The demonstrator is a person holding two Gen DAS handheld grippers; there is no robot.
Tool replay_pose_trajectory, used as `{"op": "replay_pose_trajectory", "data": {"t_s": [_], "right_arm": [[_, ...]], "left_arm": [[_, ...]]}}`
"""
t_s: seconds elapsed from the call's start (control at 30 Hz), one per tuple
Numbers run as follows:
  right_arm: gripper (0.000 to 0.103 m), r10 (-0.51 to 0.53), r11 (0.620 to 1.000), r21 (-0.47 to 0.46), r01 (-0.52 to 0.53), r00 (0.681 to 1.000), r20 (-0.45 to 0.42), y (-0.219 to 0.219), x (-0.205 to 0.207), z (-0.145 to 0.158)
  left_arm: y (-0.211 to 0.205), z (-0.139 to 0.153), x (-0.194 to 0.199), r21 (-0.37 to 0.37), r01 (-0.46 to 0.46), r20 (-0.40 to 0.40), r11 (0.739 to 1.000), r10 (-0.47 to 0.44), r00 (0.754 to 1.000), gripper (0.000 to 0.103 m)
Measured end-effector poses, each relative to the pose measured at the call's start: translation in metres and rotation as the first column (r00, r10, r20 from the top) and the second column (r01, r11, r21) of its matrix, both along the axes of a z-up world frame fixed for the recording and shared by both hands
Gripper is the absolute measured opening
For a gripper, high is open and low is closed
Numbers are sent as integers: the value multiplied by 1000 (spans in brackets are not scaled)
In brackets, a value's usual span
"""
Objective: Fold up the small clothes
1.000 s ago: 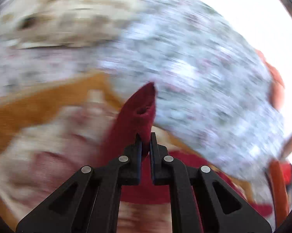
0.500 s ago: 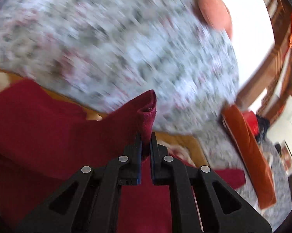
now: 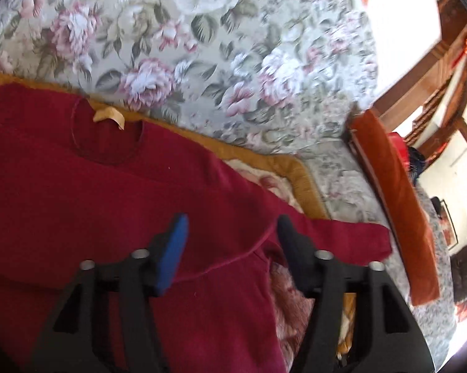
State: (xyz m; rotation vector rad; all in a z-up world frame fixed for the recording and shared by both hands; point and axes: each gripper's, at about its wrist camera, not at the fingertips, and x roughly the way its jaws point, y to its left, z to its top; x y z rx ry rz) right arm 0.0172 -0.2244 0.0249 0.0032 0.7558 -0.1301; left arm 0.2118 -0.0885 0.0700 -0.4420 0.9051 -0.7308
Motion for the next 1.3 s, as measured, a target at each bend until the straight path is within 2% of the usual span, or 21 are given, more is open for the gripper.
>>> {"op": "replay_pose_trajectory", "data": {"t_s": [0.1, 0.17, 0.2, 0.27, 0.3, 0.4, 0.43, 0.5, 0.57, 0.6, 0.67, 0.7, 0.77, 0.83, 0.97, 1.03, 1.07, 1.13, 1.17, 1.2, 1.3], "right_arm": [[79, 0, 1000, -2, 0, 1000, 0, 1, 0, 0], [79, -2, 1000, -5, 2, 1000, 1, 1, -1, 1], [79, -2, 1000, -4, 2, 1000, 0, 1, -1, 1], [79, -9, 1000, -1, 9, 1000, -3, 0, -1, 1], [79, -16, 1000, -3, 16, 1000, -5, 0, -1, 2], [79, 8, 1000, 12, -8, 1000, 19, 1, -1, 15], [79, 34, 999, 29, -35, 998, 62, 0, 4, 31], [79, 48, 999, 20, -51, 992, 120, -1, 18, 53], [79, 95, 995, 18, -99, 984, 150, -1, 51, 68], [79, 113, 992, 35, -119, 983, 147, -1, 64, 68], [79, 160, 980, 103, -171, 981, 107, -1, 106, 54], [79, 171, 976, 119, -180, 982, 82, 0, 119, 47], [79, 200, 968, 156, -195, 980, -18, 1, 153, 19], [78, 193, 973, 149, -173, 973, -126, -1, 175, -13], [85, 211, 968, 157, -197, 974, -78, 0, 174, -15], [85, 206, 969, 151, -195, 977, -60, 0, 173, -14], [85, 205, 970, 144, -194, 977, -60, 0, 174, -13], [85, 201, 974, 123, -192, 978, -63, 2, 175, -12], [85, 201, 974, 120, -192, 978, -63, 2, 175, -12], [85, 201, 974, 121, -192, 978, -62, 1, 176, -11], [85, 204, 973, 128, -194, 977, -67, -1, 175, -11]], "left_arm": [[24, 1, -8, 11, 0, 3, 1000, 0, 1000, 71], [47, 1, -13, 69, -43, 48, 997, 40, 998, 71], [62, -1, -14, 127, -103, 88, 987, 92, 992, 71], [90, -9, -8, 231, -224, 128, 947, 198, 972, 71], [108, -15, 0, 264, -279, 122, 923, 255, 959, 71], [150, -38, 25, 311, -347, 35, 885, 354, 935, 67], [156, -47, 32, 333, -335, 2, 882, 355, 935, 55], [158, -53, 33, 344, -309, 31, 886, 318, 947, 55], [150, -56, 26, 389, -308, 104, 868, 291, 951, 55], [149, -57, 22, 390, -321, 130, 863, 294, 947, 55], [159, -59, 22, 353, -350, 127, 868, 326, 937, 49], [167, -60, 22, 325, -366, 113, 872, 348, 931, 42], [175, -61, 24, 275, -375, 89, 885, 365, 927, 39], [177, -60, 25, 257, -374, 82, 891, 366, 927, 39], [167, -44, 23, 288, -399, 143, 871, 373, 917, 40], [159, -31, 32, 281, -403, 192, 871, 361, 913, 51], [154, -28, 44, 286, -396, 195, 872, 352, 916, 52], [146, -35, 71, 329, -378, 162, 865, 343, 925, 52], [145, -41, 79, 361, -374, 142, 854, 346, 927, 52], [145, -59, 93, 413, -356, 85, 838, 354, 931, 51], [157, -61, 90, 337, -385, 87, 859, 379, 921, 52]]}}
